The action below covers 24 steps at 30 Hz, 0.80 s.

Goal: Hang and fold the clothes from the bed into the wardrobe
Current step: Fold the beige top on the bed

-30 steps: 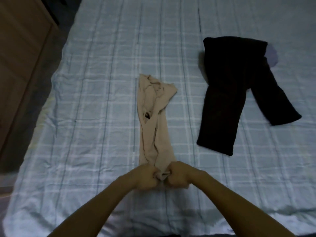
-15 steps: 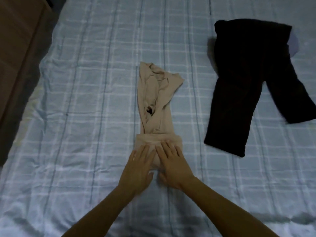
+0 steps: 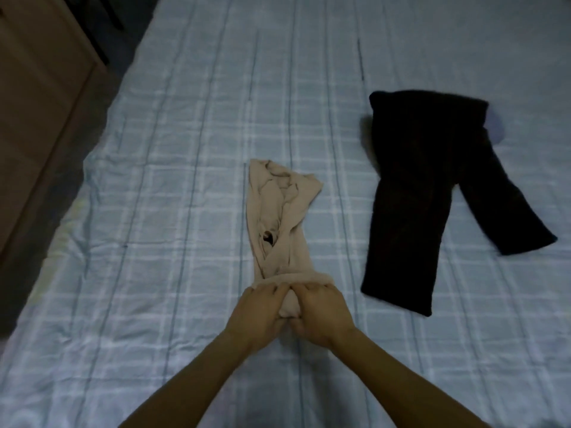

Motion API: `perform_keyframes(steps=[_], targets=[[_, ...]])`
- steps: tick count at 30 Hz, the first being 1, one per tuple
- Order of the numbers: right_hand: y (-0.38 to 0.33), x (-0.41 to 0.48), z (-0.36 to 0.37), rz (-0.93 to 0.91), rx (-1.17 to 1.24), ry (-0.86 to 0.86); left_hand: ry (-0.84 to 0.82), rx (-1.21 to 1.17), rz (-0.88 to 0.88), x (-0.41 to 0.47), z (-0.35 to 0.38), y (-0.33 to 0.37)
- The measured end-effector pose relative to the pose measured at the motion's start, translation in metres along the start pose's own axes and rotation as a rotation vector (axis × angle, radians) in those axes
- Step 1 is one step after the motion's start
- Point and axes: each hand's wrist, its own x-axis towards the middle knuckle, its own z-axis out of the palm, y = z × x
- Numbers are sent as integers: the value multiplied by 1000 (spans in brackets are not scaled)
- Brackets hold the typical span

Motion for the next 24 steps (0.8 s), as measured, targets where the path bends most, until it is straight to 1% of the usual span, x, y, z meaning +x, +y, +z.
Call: perform_keyframes(steps=[3,5,6,7,8,9,10,11,12,13,15,16,17,18,21,22,23,24], targets=[[-14,-9,-56,5,-14,-74,-166,-55,11,6,-52,22],[-22,-19,-74,-6,-34,-107,-164,-40,14,0,-68,40],[-24,-26,-75,-10,-35,-123,-195,-43,13,-6,-71,48],[-24,-35,-69,-15,-52,-150,-280,-29,5,-13,-70,54],[-22,-43,-57,-27,-83,-181,-400,-19,-19,-18,-65,58],[-19,-53,-43,-29,-111,-213,-543,-32,-67,-23,-58,62],[-15,-63,-26,-18,-121,-245,-632,-81,-127,-24,-52,64],[-12,-71,-10,12,-129,-294,-638,-152,-191,-20,-49,65],[-8,-79,6,37,-141,-333,-567,-218,-241,-12,-47,64],[-5,-83,21,39,-158,-343,-456,-245,-275,2,-45,61],[0,-85,41,17,-170,-284,-195,-192,-296,39,-40,49],[4,-84,49,-2,-161,-232,-94,-140,-291,59,-38,42],[7,-80,55,-25,-147,-204,-37,-94,-292,80,-35,36],[11,-76,58,-39,-134,-204,-32,-50,-304,101,-29,31],[22,-67,69,-79,-150,-181,-138,36,-347,151,-3,23],[24,-67,72,-83,-138,-177,-145,46,-363,162,6,22],[26,-69,75,-79,-112,-163,-136,33,-383,171,13,20],[27,-71,78,-74,-89,-143,-86,-18,-408,179,13,18]])
